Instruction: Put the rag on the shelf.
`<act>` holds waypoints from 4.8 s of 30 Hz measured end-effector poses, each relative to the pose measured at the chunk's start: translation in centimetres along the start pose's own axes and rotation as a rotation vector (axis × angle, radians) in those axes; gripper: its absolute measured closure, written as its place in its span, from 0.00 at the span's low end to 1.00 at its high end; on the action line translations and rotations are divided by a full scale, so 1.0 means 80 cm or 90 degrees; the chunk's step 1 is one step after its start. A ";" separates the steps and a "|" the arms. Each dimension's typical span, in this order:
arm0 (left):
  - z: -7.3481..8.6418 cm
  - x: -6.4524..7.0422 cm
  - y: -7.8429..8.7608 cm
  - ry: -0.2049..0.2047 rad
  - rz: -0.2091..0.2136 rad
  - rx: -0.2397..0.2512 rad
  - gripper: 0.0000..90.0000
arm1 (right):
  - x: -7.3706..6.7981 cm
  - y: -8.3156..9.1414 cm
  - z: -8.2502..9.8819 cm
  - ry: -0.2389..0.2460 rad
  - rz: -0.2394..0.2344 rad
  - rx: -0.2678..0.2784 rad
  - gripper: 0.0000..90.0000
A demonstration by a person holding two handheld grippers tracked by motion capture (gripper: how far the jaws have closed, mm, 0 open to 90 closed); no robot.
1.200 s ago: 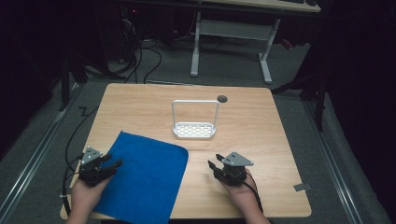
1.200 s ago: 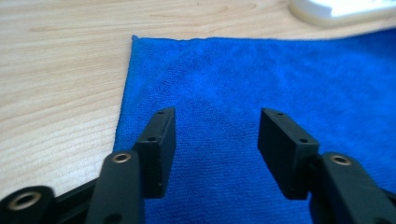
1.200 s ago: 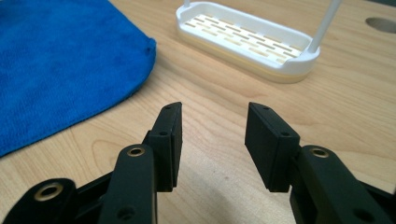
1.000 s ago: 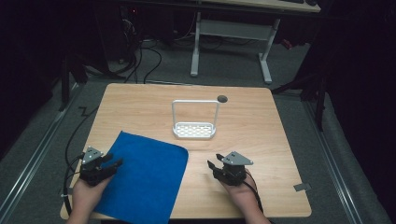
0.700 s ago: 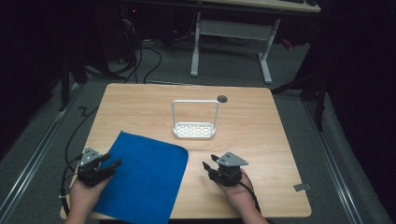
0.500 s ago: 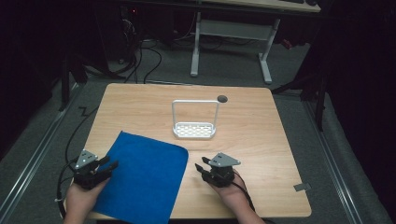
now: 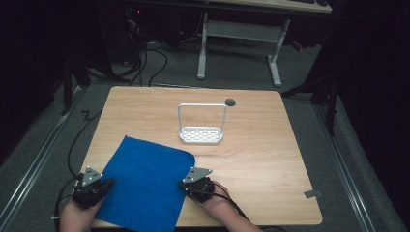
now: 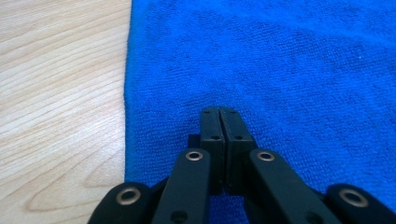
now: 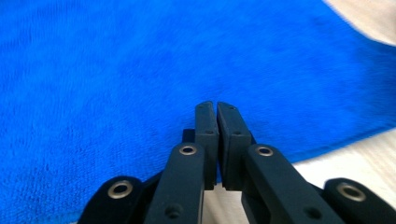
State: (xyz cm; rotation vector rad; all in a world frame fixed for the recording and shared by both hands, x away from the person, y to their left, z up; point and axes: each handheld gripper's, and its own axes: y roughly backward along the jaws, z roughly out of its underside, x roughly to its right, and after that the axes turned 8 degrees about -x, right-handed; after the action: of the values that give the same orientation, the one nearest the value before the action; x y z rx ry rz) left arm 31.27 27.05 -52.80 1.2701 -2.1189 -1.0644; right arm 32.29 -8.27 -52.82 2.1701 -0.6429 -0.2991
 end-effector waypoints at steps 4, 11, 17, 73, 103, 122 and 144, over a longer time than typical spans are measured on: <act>-0.001 0.004 0.000 -0.010 0.006 -0.001 0.99 | 0.000 -0.002 0.000 0.001 -0.001 -0.005 1.00; -0.006 0.012 -0.005 -0.038 0.038 0.002 0.98 | 0.009 0.006 0.008 -0.011 0.024 -0.015 1.00; -0.022 0.039 -0.013 -0.089 0.081 -0.011 0.95 | 0.033 0.028 0.032 -0.052 0.055 -0.025 1.00; -0.069 0.117 -0.040 -0.141 0.215 0.055 0.77 | 0.099 0.114 0.134 -0.196 0.159 -0.020 0.89; -0.169 0.081 -0.138 -0.008 0.089 0.053 0.57 | 0.108 0.120 0.135 -0.193 0.167 0.023 0.77; -0.163 0.081 -0.134 -0.016 0.130 0.046 0.97 | 0.167 0.089 0.089 -0.258 0.257 0.014 0.64; -0.155 0.075 -0.126 0.004 0.155 0.100 0.97 | 0.183 0.076 0.082 -0.271 0.262 0.029 0.98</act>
State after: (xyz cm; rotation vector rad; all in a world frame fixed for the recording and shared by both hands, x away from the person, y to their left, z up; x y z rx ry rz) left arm 42.47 14.17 -53.40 1.0456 -2.3190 -0.8038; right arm 39.79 -23.66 -52.07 1.9664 -1.3224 -0.5320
